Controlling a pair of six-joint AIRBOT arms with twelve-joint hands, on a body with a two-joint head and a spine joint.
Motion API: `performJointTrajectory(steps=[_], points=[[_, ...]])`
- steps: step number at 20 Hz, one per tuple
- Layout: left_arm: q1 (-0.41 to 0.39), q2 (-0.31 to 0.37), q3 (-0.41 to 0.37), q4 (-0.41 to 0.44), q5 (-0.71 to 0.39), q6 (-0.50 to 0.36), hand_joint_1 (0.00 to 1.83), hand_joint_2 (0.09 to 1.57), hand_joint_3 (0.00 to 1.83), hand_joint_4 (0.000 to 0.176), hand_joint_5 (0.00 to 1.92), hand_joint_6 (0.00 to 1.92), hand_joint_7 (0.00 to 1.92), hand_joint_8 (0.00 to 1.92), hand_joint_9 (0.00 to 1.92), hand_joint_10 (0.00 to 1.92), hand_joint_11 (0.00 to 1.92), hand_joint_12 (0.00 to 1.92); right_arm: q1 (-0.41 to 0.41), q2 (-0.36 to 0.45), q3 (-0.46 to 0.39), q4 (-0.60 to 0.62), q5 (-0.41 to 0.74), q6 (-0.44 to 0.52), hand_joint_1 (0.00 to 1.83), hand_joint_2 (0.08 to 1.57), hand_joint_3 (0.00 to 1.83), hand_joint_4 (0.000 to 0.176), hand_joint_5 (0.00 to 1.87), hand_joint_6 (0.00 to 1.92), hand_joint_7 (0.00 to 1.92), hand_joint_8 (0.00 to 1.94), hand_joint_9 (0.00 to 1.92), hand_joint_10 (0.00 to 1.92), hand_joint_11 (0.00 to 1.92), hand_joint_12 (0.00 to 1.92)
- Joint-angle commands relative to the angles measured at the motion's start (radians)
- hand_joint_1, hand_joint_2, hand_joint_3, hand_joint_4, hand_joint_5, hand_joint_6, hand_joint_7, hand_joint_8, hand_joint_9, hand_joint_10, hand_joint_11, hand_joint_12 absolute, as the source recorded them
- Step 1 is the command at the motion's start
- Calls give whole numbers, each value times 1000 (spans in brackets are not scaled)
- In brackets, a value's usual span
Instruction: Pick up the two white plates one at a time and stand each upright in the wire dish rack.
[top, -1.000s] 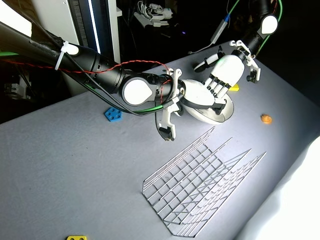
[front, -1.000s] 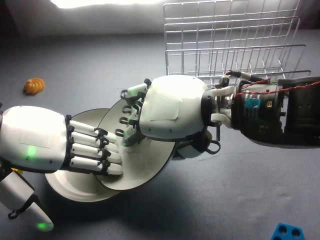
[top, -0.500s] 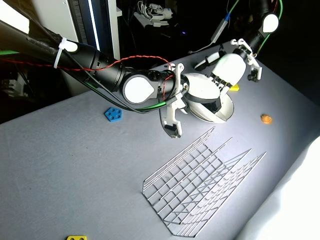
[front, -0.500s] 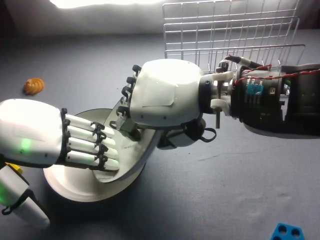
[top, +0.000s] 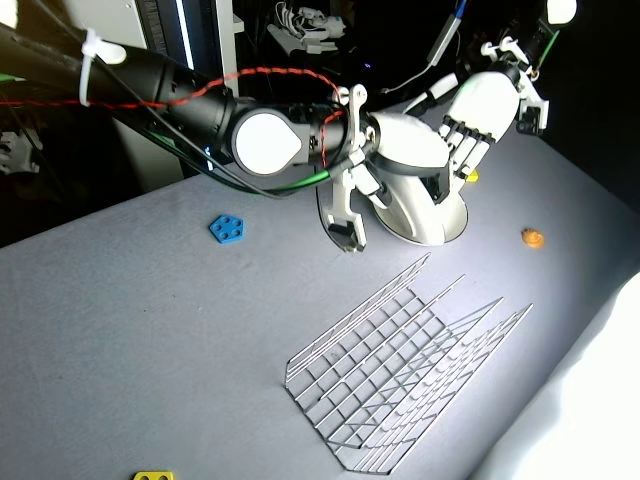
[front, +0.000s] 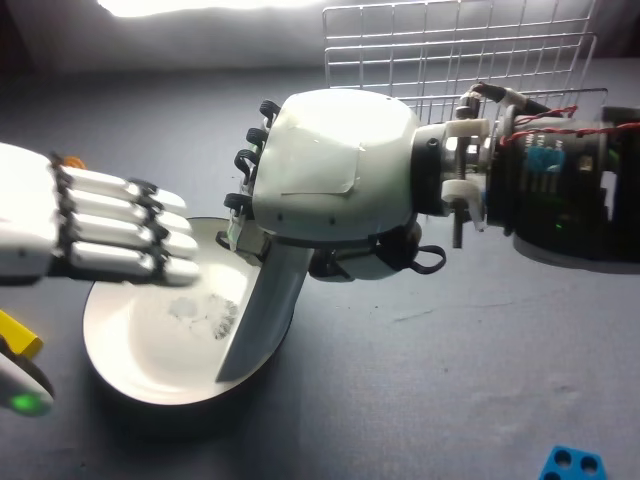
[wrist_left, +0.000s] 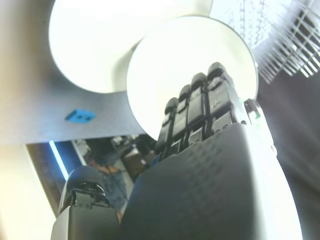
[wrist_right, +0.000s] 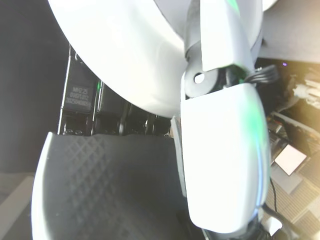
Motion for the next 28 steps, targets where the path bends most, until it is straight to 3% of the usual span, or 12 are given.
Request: performJointTrajectory(steps=[1, 6, 8, 10, 15, 18, 21, 24, 28], points=[[-8, 25, -3, -80, -29, -13, 0, 1056, 0, 0, 0, 0, 0, 0, 0, 0, 0, 0, 23, 14, -16, 21, 117, 2, 1384, 1073, 0, 0, 1025, 949, 1057, 786, 999, 1008, 847, 1089], [-17, 93, 8, -95, -29, -65, 0, 1064, 3, 0, 0, 0, 0, 0, 0, 0, 0, 0, 55, 58, -64, 21, 108, 57, 1388, 1060, 0, 0, 1046, 914, 1095, 712, 1031, 962, 872, 1032], [-17, 120, 13, -111, -35, -71, 0, 1057, 0, 0, 0, 0, 0, 0, 0, 0, 0, 0, 80, 82, -85, 20, 101, 120, 1388, 1059, 0, 0, 1046, 909, 1096, 712, 1036, 959, 875, 1032], [-16, 138, 16, -110, -52, -75, 0, 1060, 1, 0, 0, 0, 0, 0, 0, 0, 0, 0, 110, 99, -95, 18, 85, 211, 1388, 1059, 0, 0, 1044, 913, 1092, 708, 1040, 958, 873, 1032], [-3, 153, 47, -111, -56, -106, 0, 1060, 0, 0, 0, 0, 0, 0, 0, 0, 0, 0, 192, 147, -96, -202, 79, 656, 1385, 1069, 1, 0, 1027, 959, 1075, 736, 1007, 994, 866, 1061], [12, 149, 70, -110, -75, -111, 0, 1059, 0, 0, 0, 0, 0, 0, 0, 0, 0, 0, 226, 170, -95, -321, 51, 831, 1386, 1068, 0, 0, 1028, 954, 1079, 724, 1018, 983, 887, 1055], [14, 153, 60, -110, -87, -114, 0, 1058, 0, 0, 0, 0, 0, 0, 0, 0, 0, 0, 238, 199, -93, -377, 59, 904, 1384, 1074, 1, 0, 1024, 962, 1054, 762, 1004, 1007, 868, 1052], [14, 165, 27, -106, -92, -105, 0, 1060, 1, 0, 0, 0, 0, 0, 0, 0, 0, 0, 241, 220, -52, -450, 175, 1059, 1389, 1058, 0, 0, 1047, 919, 1104, 683, 1041, 958, 882, 1045], [-11, 165, -2, -70, -93, -92, 0, 1059, 0, 0, 0, 0, 0, 0, 0, 0, 0, 0, 257, 243, -16, -471, 242, 1136, 1387, 1063, 0, 0, 1037, 942, 1090, 712, 1027, 960, 869, 1025]])
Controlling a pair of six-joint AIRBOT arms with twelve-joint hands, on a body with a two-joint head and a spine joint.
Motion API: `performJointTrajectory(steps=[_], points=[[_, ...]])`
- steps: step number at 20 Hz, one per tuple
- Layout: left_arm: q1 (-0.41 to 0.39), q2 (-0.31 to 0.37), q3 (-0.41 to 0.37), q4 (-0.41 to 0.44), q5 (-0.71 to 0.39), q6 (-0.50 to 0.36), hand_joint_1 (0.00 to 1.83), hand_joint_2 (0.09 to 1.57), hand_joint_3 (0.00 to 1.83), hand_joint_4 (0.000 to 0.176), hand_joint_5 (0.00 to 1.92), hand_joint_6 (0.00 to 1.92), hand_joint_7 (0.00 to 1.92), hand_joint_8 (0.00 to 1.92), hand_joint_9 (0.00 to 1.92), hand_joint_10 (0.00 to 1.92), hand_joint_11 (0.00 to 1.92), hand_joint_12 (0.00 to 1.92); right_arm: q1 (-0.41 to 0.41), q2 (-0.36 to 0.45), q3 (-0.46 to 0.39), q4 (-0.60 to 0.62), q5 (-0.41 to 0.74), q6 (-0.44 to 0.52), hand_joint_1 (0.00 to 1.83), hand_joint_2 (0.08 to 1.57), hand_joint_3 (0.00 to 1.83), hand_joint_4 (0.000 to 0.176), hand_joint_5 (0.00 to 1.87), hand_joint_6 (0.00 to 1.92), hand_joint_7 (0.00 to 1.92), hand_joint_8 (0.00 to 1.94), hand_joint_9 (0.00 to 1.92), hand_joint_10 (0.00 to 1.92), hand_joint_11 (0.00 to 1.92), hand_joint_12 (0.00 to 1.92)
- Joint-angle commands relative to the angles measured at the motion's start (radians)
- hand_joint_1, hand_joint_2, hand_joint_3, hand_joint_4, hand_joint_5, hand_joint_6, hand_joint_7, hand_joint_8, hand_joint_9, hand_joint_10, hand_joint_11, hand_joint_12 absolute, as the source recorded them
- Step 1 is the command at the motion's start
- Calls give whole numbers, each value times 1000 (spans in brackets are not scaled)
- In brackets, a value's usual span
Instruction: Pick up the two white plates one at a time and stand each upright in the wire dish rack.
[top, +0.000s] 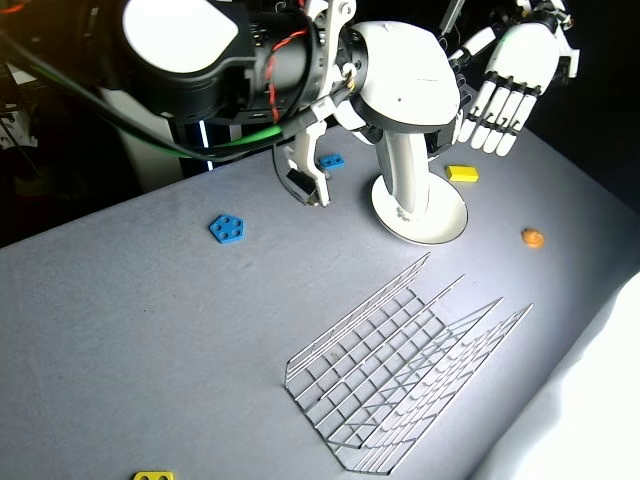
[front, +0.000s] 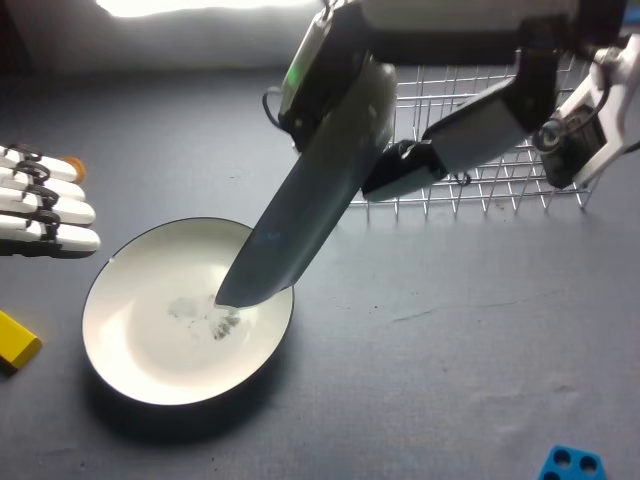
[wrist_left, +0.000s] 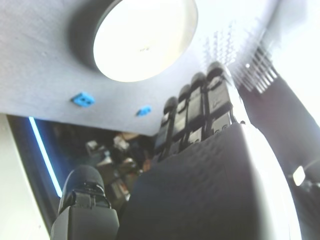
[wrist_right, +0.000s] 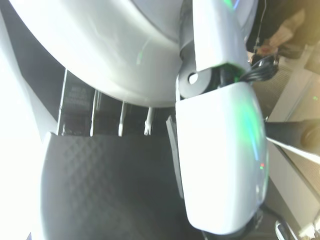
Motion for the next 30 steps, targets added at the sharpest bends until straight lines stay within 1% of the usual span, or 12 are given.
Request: performJointTrajectory(steps=[1, 3, 4, 5, 7, 8, 11, 13, 16, 19, 28, 30], points=[[-11, 11, -3, -67, -31, 1, 0, 1059, 0, 0, 0, 0, 0, 0, 0, 0, 0, 0, 25, 9, 8, 57, 101, 32, 1385, 1068, 1, 0, 1025, 955, 1073, 740, 1014, 983, 852, 1027], [-15, 10, -5, -67, -31, 1, 0, 1062, 1, 0, 0, 0, 0, 0, 0, 0, 0, 0, 44, 8, 29, -7, 102, 124, 1387, 1063, 0, 0, 1050, 919, 1094, 703, 1019, 971, 853, 1019], [-17, 9, -3, -67, -31, 1, 0, 1057, 0, 0, 0, 0, 0, 0, 0, 0, 0, 0, 49, 9, 37, -10, 101, 154, 1387, 1061, 0, 0, 1052, 922, 1105, 689, 1016, 963, 848, 1012], [-17, 8, -1, -67, -31, 1, 0, 1057, 0, 0, 0, 0, 0, 0, 0, 0, 0, 0, 51, 9, 42, -10, 95, 169, 1391, 1048, 0, 0, 1078, 887, 1154, 596, 1043, 916, 879, 980], [-18, 3, 8, -67, -31, 1, 0, 1066, 3, 0, 0, 0, 0, 0, 0, 0, 0, 0, 61, 12, 59, -9, 40, 225, 1388, 1062, 0, 0, 1036, 943, 1110, 686, 1021, 959, 858, 1011], [-19, 1, 12, -67, -30, 1, 0, 1071, 5, 0, 0, 0, 0, 0, 0, 0, 0, 0, 64, 13, 67, -9, 22, 249, 1387, 1064, 0, 0, 1033, 945, 1127, 680, 989, 995, 847, 1017], [-19, -2, 17, -67, -30, 1, 0, 1060, 0, 0, 0, 0, 0, 0, 0, 0, 0, 0, 93, 20, 105, -5, -49, 371, 1385, 1070, 1, 0, 1020, 969, 1080, 738, 1005, 990, 830, 1035], [-21, -1, 11, -67, -30, 1, 0, 1068, 3, 0, 0, 0, 0, 0, 0, 0, 0, 0, 109, 32, 115, 71, -101, 388, 1384, 1071, 1, 0, 1020, 974, 1079, 735, 1000, 991, 822, 1032], [-31, 2, -4, -66, -31, 1, 0, 1062, 0, 0, 0, 0, 0, 0, 0, 0, 0, 0, 141, 45, 120, 79, -177, 442, 1383, 1074, 0, 0, 1024, 967, 1069, 756, 990, 1001, 814, 1024], [-35, 0, -14, -63, -31, 1, 0, 1065, 1, 0, 0, 0, 0, 0, 0, 0, 0, 0, 145, 53, 119, 81, -208, 428, 1385, 1070, 0, 0, 1023, 972, 1089, 723, 1002, 980, 830, 1022], [-35, -23, -24, -62, -15, 3, 0, 1066, 1, 0, 0, 0, 0, 0, 0, 0, 0, 0, 141, 78, 119, 83, -394, 429, 1383, 1073, 0, 0, 1013, 986, 1084, 737, 988, 1002, 830, 1049], [-35, -28, -29, -62, -10, 11, 0, 1066, 1, 0, 0, 0, 0, 0, 0, 0, 0, 0, 141, 78, 119, 83, -422, 428, 1381, 1083, 0, 0, 999, 1005, 1051, 784, 970, 1037, 808, 1068]])
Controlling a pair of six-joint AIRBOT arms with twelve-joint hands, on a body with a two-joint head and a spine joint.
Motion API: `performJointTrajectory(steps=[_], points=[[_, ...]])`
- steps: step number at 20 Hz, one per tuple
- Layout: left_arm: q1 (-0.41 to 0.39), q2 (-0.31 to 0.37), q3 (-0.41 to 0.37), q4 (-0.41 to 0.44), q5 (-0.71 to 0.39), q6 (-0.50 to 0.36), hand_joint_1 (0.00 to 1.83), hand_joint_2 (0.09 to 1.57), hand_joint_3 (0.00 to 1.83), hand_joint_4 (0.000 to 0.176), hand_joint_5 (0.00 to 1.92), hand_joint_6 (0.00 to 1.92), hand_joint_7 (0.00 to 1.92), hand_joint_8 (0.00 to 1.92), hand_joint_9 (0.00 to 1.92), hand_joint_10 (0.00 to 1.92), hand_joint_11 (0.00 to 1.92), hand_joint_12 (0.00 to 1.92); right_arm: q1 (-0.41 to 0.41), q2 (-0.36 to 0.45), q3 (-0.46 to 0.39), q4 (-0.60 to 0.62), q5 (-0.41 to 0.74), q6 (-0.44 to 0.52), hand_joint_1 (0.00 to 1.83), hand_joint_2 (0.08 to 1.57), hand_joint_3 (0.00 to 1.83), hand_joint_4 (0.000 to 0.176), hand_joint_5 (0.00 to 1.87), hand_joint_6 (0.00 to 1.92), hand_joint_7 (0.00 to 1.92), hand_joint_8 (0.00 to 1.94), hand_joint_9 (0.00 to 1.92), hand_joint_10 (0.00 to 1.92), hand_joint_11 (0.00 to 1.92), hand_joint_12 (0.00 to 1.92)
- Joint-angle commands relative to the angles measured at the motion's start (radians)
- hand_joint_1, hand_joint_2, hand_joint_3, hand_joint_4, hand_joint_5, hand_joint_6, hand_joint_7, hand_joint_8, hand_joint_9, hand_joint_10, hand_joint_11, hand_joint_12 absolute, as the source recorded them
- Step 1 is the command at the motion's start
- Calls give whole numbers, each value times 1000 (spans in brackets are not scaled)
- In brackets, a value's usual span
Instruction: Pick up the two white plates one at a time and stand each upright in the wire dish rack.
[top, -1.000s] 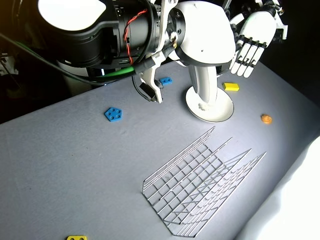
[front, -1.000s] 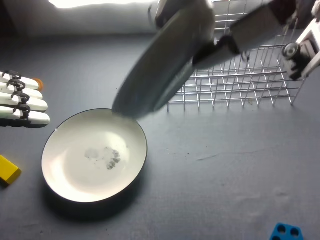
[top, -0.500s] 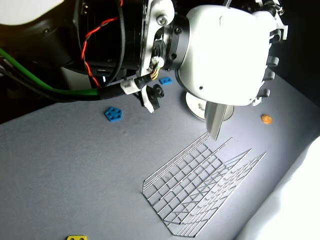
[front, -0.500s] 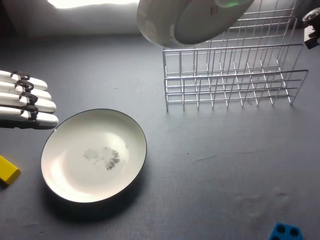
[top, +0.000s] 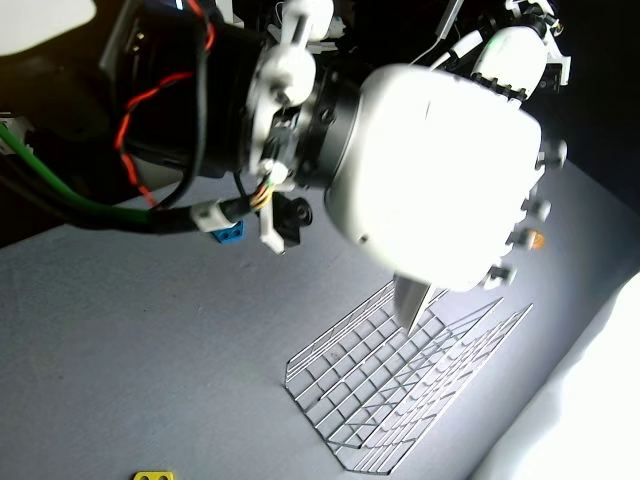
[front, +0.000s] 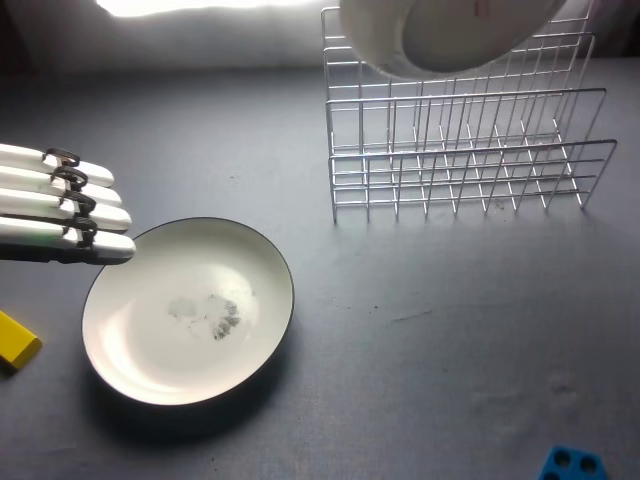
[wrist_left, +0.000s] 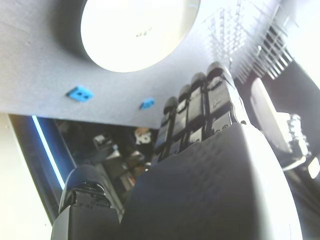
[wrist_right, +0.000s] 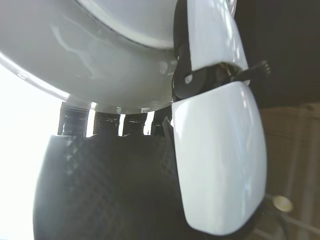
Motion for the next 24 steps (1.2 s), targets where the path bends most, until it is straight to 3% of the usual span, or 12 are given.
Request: performJointTrajectory(steps=[1, 5, 8, 19, 24], points=[[-10, 0, -4, -72, -26, 5, 0, 1065, 0, 0, 0, 0, 0, 0, 0, 0, 0, 0, 18, 4, -2, 32, 51, 16, 1383, 1077, 0, 0, 1014, 981, 1069, 750, 986, 1016, 821, 1064], [-9, -18, -10, -59, 12, 11, 0, 1065, 0, 0, 0, 0, 0, 0, 0, 0, 0, 0, 19, 4, -1, 32, 28, 8, 1378, 1092, 0, 0, 974, 1045, 1043, 811, 944, 1061, 799, 1058], [-5, -34, -31, -24, 22, 14, 0, 1069, 2, 0, 0, 0, 0, 0, 0, 0, 0, 0, 9, 4, 11, 32, 7, 20, 1383, 1077, 0, 0, 1021, 967, 1078, 743, 964, 1047, 799, 1095], [42, -73, -43, -5, 64, 24, 0, 1074, 3, 0, 0, 0, 0, 0, 0, 0, 0, 0, -21, -1, 83, 33, 86, 58, 1379, 1090, 0, 0, 986, 1030, 1046, 803, 947, 1058, 770, 1075], [48, -95, -41, -5, 94, 24, 0, 1068, 0, 0, 0, 0, 0, 0, 0, 0, 0, 0, -59, -18, 147, 32, 176, 144, 1376, 1097, 0, 0, 972, 1053, 1029, 849, 928, 1068, 768, 1094]])
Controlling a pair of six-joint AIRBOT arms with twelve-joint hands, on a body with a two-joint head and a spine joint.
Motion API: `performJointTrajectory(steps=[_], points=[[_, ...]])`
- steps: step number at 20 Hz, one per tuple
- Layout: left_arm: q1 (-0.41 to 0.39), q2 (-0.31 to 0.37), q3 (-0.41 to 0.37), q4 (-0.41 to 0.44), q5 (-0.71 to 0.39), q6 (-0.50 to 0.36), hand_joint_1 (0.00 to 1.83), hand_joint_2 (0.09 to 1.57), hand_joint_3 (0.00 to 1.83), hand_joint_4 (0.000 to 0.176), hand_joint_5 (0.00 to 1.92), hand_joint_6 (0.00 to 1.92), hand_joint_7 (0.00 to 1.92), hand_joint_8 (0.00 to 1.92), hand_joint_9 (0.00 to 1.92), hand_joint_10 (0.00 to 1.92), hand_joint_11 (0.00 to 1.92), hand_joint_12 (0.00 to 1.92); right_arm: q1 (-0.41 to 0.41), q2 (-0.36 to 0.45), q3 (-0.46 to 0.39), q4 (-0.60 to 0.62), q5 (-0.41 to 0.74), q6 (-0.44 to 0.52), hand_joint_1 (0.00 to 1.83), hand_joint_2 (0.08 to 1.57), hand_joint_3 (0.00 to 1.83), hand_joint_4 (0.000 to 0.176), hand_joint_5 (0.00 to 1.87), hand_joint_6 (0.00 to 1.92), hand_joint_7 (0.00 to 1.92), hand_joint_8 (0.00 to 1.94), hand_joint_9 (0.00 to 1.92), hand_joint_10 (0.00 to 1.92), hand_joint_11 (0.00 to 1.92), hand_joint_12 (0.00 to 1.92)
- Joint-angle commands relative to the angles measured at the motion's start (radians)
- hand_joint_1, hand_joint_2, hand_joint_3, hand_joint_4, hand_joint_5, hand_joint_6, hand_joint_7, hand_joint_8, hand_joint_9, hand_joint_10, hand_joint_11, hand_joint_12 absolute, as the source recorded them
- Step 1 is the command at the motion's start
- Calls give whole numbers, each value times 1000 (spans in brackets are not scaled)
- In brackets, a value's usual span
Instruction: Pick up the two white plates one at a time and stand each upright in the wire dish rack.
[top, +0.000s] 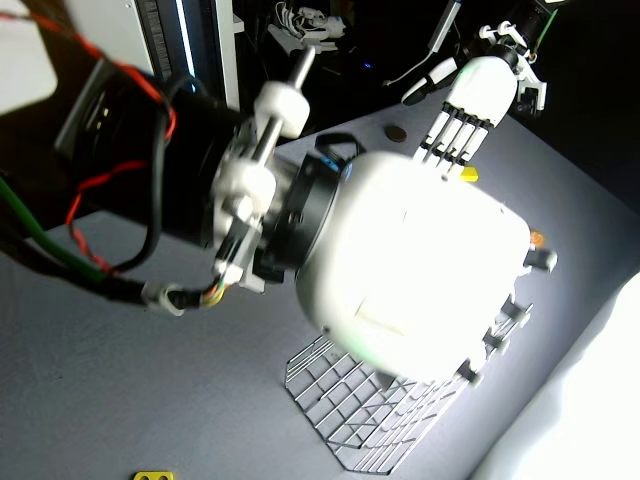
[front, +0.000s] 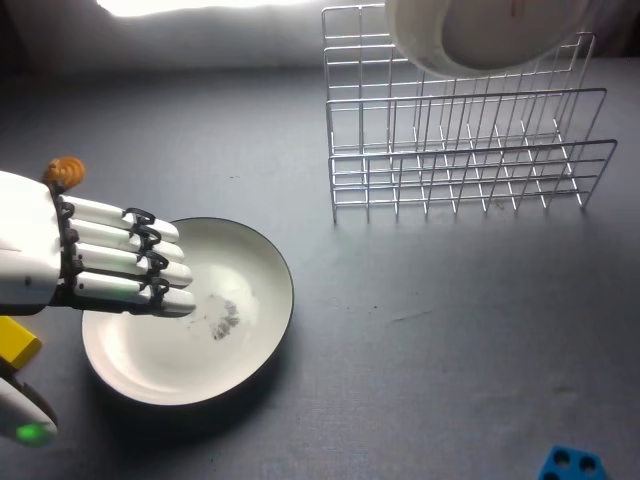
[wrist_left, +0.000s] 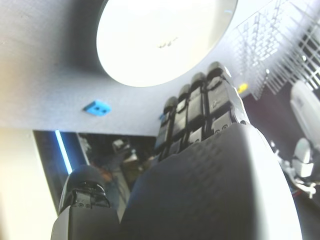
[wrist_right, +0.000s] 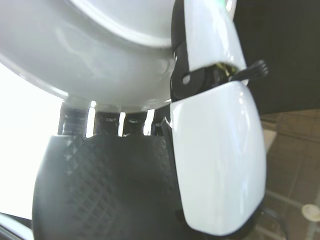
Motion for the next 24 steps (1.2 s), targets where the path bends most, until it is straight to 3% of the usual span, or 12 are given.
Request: performJointTrajectory(steps=[1, 8, 18, 24], points=[[0, 7, 4, -64, -25, 2, 0, 1067, 0, 0, 0, 0, 0, 0, 0, 0, 0, 0, 10, 4, 11, 36, 99, 45, 1375, 1102, 1, 0, 971, 1054, 1021, 865, 907, 1099, 747, 1118], [7, 1, 47, -76, -21, 0, 0, 1065, 0, 0, 0, 0, 0, 0, 0, 0, 0, 0, -10, -13, 57, 36, 126, 98, 1378, 1091, 0, 0, 987, 1036, 1041, 815, 944, 1049, 786, 1102], [-10, -5, 43, -76, -24, -11, 0, 1071, 1, 0, 0, 0, 0, 0, 0, 0, 0, 0, -49, -41, 103, 36, 156, 123, 1382, 1077, 1, 0, 1018, 971, 1061, 785, 976, 1017, 797, 1088], [-9, -4, 44, -76, -28, -17, 0, 1073, 2, 0, 0, 0, 0, 0, 0, 0, 0, 0, -92, -75, 151, 36, 154, 149, 1379, 1089, 0, 0, 985, 1039, 1043, 814, 953, 1033, 801, 1068]])
